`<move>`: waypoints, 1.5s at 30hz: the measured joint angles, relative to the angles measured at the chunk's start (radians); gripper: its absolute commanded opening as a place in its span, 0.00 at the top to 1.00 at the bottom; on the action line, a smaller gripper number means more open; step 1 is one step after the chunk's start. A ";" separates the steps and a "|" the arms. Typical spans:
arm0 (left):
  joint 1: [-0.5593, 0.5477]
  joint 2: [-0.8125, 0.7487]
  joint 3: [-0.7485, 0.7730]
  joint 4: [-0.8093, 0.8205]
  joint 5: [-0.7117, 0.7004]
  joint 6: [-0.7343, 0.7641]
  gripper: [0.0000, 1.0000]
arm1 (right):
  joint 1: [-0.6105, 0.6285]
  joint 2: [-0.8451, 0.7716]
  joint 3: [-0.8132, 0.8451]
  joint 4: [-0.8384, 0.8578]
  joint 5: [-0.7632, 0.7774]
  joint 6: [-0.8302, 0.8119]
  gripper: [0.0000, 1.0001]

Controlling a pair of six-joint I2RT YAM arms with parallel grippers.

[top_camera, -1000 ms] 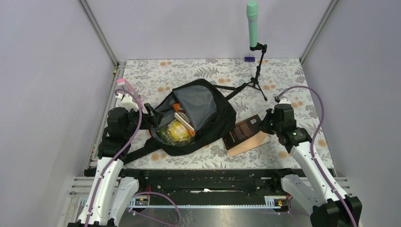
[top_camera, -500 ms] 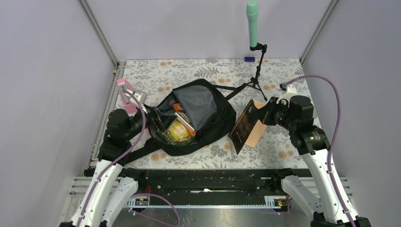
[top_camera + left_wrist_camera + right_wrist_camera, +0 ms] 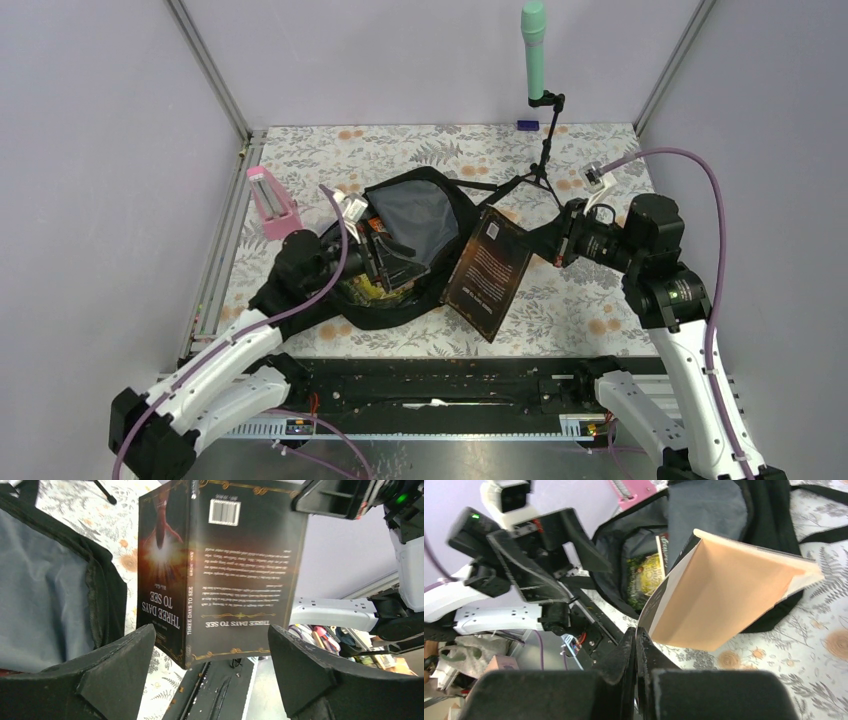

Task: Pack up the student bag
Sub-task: Pick up the book from the center of the board.

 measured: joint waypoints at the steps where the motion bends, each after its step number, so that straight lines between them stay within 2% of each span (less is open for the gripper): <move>1: -0.012 0.019 -0.011 0.025 0.000 -0.021 0.13 | 0.000 0.001 0.000 0.014 -0.025 0.007 1.00; 11: -0.121 0.155 -0.049 0.156 -0.023 -0.084 0.11 | 0.008 0.037 -0.033 0.203 -0.154 0.116 1.00; 15: -0.143 0.237 -0.051 0.198 -0.022 -0.098 0.16 | 0.020 0.049 -0.034 0.241 -0.176 0.133 1.00; 20: -0.150 0.276 -0.068 0.209 -0.033 -0.095 0.14 | 0.045 0.068 -0.035 0.274 -0.195 0.142 1.00; 27: -0.150 0.154 -0.129 0.161 -0.146 -0.066 0.12 | 0.150 0.136 -0.035 0.285 -0.177 0.132 1.00; 33: -0.150 -0.009 -0.208 0.064 -0.318 -0.064 0.11 | 0.274 0.280 -0.023 0.307 -0.122 0.105 1.00; 38: -0.139 -0.123 -0.245 -0.017 -0.411 -0.060 0.11 | 0.312 0.379 0.018 0.325 -0.096 0.075 1.00; 45: -0.125 -0.139 -0.303 -0.040 -0.435 -0.080 0.18 | 0.317 0.418 -0.013 0.346 -0.004 -0.011 1.00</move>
